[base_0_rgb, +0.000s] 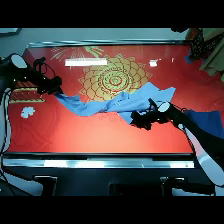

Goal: Fold the clothes and pants, and hang the long-sleeved shirts on hangers.

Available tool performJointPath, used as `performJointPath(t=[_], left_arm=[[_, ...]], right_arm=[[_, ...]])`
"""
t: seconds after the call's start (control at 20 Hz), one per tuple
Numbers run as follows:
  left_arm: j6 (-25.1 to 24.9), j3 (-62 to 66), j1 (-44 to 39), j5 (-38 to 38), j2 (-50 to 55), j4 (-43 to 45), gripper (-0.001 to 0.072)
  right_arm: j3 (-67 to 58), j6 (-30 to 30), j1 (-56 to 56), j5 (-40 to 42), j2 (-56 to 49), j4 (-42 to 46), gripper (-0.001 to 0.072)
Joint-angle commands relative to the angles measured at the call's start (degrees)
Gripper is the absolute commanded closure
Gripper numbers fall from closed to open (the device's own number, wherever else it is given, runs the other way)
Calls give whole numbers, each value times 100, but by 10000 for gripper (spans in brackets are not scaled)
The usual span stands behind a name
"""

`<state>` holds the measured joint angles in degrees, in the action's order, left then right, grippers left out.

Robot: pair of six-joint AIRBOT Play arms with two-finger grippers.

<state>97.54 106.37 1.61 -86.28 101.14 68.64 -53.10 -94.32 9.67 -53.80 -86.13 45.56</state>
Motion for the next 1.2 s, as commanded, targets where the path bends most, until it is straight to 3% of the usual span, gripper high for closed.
performJointPath(t=[0.0, 0.25, 0.6, 0.9, 1.0, 1.15], left_arm=[[-4, 7, 70, -2, -15, -2, 685], [-24, 52, 483, -22, -317, -275, 685], [7, 1084, 1156, -39, -1827, -979, 685], [111, 1113, 1484, 214, -4052, -874, 686], [160, 1113, 1484, 492, -4570, -651, 685], [662, 1113, 1484, 1064, -5045, -138, 685]], right_arm=[[-50, -15, -125, 129, 197, -7, 679], [-857, 31, -1342, -369, 1401, 9, 680], [-3587, 221, -2557, -1462, 3495, 46, 680], [-5455, 9, -2691, -999, 4708, 1759, 680], [-5626, -203, -2691, -686, 4848, 1993, 680], [-5633, -481, -2691, -595, 4771, 2011, 680]])
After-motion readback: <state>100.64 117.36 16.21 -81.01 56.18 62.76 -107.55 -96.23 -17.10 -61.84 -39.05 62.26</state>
